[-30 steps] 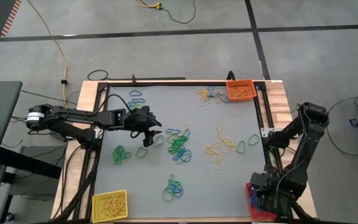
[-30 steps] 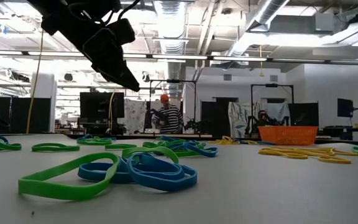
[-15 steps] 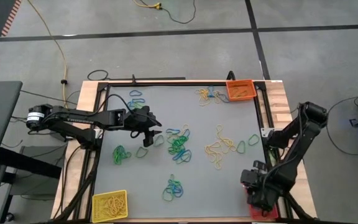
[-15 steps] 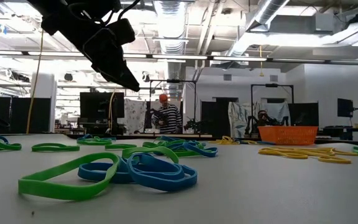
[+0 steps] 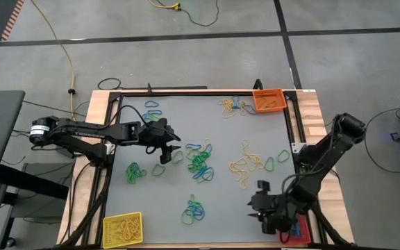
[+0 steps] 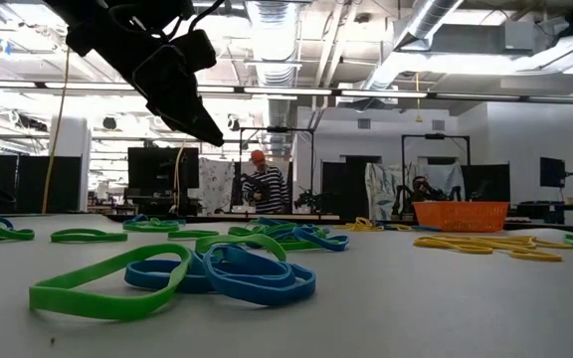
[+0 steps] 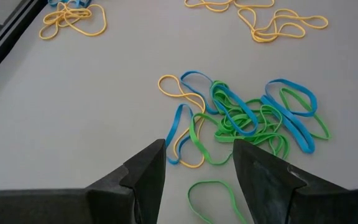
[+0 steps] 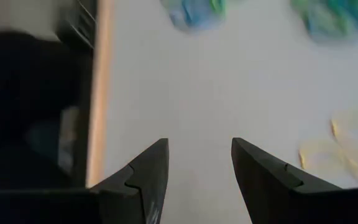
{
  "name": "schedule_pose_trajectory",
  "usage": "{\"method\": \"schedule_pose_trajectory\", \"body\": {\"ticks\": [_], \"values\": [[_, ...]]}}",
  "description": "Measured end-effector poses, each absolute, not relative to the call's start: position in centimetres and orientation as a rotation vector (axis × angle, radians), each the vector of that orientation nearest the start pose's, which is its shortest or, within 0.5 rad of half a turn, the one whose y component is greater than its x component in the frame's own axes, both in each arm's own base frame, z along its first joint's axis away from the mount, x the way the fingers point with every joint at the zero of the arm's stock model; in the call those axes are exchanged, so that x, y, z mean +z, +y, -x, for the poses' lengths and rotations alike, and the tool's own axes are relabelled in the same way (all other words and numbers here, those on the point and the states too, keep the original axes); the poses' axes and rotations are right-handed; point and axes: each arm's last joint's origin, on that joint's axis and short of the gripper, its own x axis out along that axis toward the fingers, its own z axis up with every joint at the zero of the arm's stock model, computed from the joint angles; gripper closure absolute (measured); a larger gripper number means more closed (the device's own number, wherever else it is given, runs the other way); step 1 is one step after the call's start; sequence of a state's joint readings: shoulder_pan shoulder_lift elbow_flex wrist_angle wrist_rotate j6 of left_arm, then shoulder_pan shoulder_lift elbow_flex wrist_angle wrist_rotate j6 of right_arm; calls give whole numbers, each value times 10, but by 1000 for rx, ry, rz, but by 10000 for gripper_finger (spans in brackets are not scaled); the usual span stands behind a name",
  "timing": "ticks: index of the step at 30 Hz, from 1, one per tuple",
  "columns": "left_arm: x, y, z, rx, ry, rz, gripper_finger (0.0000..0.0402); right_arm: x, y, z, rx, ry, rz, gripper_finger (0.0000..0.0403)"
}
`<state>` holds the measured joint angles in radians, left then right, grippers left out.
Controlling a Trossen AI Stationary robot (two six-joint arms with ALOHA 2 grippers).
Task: Sort rubber bands into baskets
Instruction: Put the blue rubber band into the red bin
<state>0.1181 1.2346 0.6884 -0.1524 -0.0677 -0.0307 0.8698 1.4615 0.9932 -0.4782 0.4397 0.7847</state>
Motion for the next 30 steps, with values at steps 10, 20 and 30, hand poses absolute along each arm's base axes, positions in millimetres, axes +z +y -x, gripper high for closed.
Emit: {"method": "schedule_pose_trajectory", "body": {"ticks": [10,20,30], "values": [[215,31,-245,189,697,47,223,200,233,-258,248,631,27,201],[215,31,-245,189,698,47,223,148,234,-302,321,566,59,201],[214,31,-245,189,711,47,223,122,216,-327,316,549,33,201]]}}
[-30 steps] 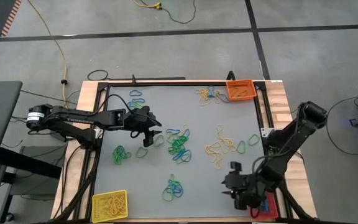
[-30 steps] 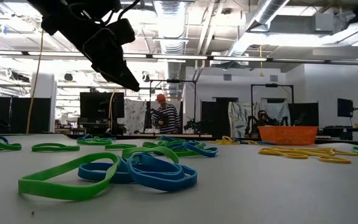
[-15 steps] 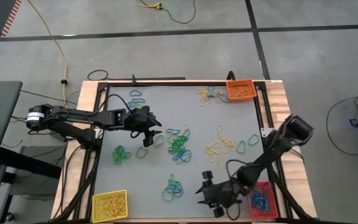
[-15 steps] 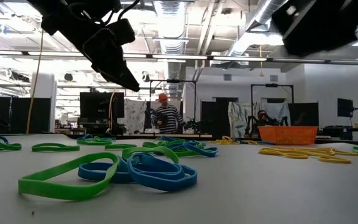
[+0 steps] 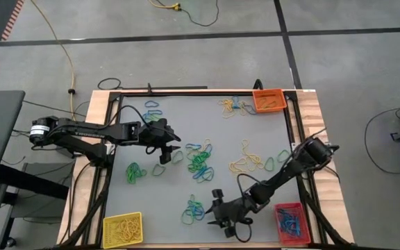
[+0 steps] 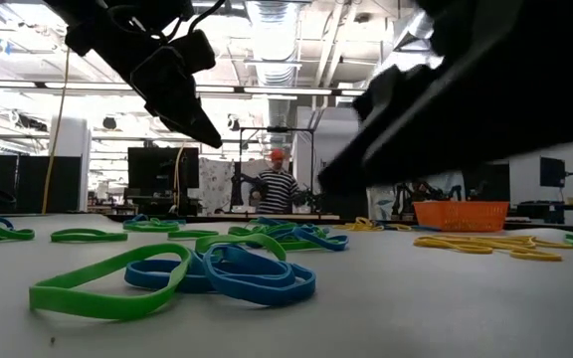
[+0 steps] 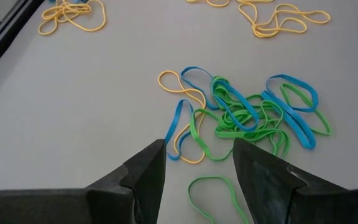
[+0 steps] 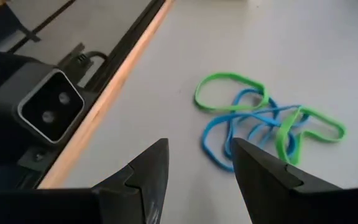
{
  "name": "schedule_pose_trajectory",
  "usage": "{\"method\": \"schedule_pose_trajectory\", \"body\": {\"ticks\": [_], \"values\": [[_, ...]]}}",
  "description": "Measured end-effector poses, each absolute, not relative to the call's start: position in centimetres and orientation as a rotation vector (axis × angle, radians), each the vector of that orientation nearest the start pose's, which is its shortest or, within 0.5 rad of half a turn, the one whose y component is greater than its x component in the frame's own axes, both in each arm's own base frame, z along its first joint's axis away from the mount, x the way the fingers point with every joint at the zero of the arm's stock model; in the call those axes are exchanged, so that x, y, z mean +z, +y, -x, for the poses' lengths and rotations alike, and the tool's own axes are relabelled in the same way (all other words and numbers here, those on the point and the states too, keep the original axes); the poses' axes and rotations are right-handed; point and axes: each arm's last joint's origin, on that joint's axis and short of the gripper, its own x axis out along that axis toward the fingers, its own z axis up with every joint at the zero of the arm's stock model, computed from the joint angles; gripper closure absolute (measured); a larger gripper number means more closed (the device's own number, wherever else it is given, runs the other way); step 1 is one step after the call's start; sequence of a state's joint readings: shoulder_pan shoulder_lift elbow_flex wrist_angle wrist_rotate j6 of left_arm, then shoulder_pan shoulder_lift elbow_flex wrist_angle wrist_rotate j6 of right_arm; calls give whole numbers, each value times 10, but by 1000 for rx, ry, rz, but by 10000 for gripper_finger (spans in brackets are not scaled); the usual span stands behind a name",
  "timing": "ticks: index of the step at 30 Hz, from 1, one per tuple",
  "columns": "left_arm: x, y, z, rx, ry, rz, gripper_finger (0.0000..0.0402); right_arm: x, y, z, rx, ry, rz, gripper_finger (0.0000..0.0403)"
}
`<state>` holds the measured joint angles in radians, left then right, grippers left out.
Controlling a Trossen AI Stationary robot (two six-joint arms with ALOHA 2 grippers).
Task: Sort rubber bands into baskets
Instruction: Put the blue rubber band into the red bin
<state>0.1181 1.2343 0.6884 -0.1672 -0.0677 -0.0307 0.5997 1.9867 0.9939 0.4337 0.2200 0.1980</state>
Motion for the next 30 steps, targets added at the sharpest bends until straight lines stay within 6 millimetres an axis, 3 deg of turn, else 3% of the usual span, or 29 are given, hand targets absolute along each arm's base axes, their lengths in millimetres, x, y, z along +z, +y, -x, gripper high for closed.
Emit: {"method": "schedule_pose_trajectory", "body": {"ticks": [7,15,19,26,30], "values": [[213,31,-244,189,712,47,223,100,210,-341,323,585,11,201],[213,31,-244,189,713,47,223,94,206,-350,294,601,14,213],[213,31,-244,189,713,47,223,93,206,-349,286,614,26,254],[213,31,-244,189,713,47,223,91,205,-348,284,630,45,376],[213,31,-244,189,713,47,223,93,208,-346,298,626,63,382]]}}
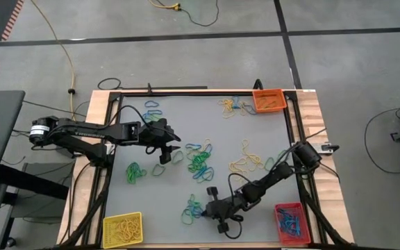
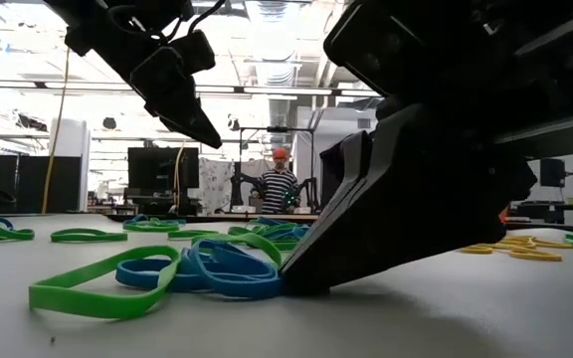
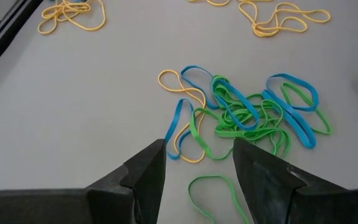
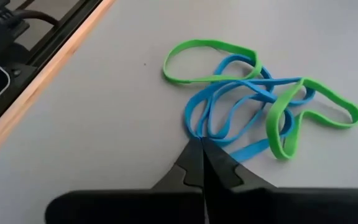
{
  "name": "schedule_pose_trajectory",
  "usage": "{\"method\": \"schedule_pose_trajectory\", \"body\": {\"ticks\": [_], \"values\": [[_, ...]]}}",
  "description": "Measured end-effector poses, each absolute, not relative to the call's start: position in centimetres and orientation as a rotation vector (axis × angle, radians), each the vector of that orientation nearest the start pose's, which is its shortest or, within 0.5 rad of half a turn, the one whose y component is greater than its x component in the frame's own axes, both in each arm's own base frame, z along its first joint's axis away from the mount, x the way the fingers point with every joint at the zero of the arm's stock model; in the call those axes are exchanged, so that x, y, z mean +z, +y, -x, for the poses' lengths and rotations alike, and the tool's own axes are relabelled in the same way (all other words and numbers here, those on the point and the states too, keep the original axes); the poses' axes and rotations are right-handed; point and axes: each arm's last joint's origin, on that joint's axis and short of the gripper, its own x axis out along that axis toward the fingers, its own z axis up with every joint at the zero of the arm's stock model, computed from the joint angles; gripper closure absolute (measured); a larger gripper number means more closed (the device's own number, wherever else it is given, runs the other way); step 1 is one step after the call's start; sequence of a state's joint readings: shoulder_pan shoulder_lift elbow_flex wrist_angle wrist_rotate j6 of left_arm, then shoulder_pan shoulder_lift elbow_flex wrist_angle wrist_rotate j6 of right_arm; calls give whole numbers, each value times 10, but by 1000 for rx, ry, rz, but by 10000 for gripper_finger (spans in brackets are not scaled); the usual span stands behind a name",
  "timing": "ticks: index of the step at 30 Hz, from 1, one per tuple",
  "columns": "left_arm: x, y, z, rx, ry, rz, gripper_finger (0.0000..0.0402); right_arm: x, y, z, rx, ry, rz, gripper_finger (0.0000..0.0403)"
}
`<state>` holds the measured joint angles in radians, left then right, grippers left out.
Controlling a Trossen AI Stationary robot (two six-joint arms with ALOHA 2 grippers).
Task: Sort rubber bands into baskets
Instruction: Put the blue rubber band into the red bin
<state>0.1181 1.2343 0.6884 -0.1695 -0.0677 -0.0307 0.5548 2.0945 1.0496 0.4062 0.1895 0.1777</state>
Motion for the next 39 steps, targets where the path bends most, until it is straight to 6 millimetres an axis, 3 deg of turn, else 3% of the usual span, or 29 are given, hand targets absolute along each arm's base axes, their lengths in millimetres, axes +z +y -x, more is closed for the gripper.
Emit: {"method": "schedule_pose_trajectory", "body": {"ticks": [5,9,18,27,39], "values": [[213,31,-244,189,713,47,223,107,219,-336,320,604,118,384],[213,31,-244,189,713,47,223,139,232,-324,310,517,164,385],[213,31,-244,189,713,47,223,191,255,-281,267,439,275,385],[213,31,-244,189,713,47,223,207,266,-218,242,618,268,385],[213,31,-244,189,713,47,223,222,263,-126,148,887,36,385]]}}
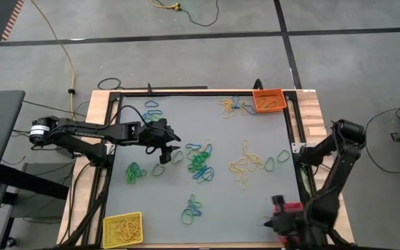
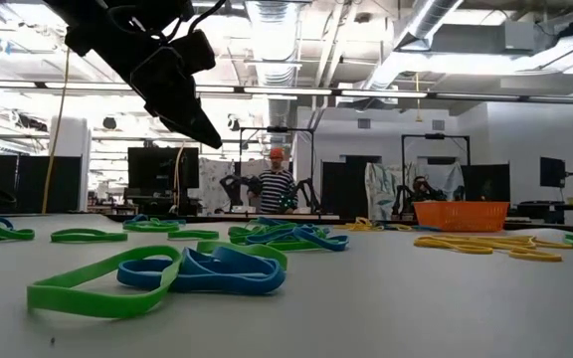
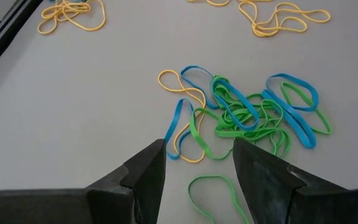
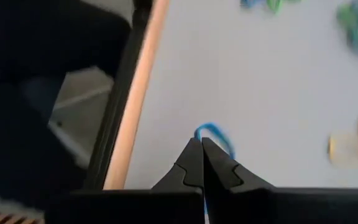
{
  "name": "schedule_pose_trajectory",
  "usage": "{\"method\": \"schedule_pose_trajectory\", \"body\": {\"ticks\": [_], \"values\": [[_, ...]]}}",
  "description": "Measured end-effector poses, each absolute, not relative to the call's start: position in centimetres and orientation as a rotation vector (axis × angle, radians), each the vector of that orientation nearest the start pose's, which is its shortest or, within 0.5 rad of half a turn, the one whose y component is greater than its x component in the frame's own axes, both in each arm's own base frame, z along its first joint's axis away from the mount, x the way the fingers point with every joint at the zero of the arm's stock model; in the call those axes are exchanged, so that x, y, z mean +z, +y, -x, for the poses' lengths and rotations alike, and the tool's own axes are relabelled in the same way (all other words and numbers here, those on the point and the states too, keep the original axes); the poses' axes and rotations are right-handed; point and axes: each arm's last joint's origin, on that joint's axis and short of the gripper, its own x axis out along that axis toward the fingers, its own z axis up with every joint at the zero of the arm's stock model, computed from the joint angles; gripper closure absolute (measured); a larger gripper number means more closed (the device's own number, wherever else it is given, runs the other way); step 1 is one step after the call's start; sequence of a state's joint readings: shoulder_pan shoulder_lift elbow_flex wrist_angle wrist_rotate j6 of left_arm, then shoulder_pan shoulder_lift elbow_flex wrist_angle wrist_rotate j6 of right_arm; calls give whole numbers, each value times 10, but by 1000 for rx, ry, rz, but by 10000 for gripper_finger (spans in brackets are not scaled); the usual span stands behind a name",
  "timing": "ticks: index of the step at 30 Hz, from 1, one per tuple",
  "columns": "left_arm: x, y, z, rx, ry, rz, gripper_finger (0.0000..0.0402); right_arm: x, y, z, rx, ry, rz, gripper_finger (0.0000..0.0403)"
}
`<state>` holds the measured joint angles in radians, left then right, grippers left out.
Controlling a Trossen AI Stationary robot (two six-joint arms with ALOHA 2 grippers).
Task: Sort rubber bands into baskets
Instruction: Put the blue rubber band into the red bin
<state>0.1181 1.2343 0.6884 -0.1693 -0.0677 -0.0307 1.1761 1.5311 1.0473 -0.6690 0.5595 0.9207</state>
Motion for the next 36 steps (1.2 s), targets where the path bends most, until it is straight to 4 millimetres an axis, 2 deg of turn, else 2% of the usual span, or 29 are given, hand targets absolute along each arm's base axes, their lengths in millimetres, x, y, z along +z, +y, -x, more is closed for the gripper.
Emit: {"method": "schedule_pose_trajectory", "body": {"ticks": [6,14,36], "values": [[213,31,-244,189,713,47,223,224,253,-88,3,995,-75,385],[213,31,-244,189,713,47,223,218,252,-62,-101,1108,-171,385],[213,31,-244,189,713,47,223,216,251,-54,-177,1249,-263,385]]}}
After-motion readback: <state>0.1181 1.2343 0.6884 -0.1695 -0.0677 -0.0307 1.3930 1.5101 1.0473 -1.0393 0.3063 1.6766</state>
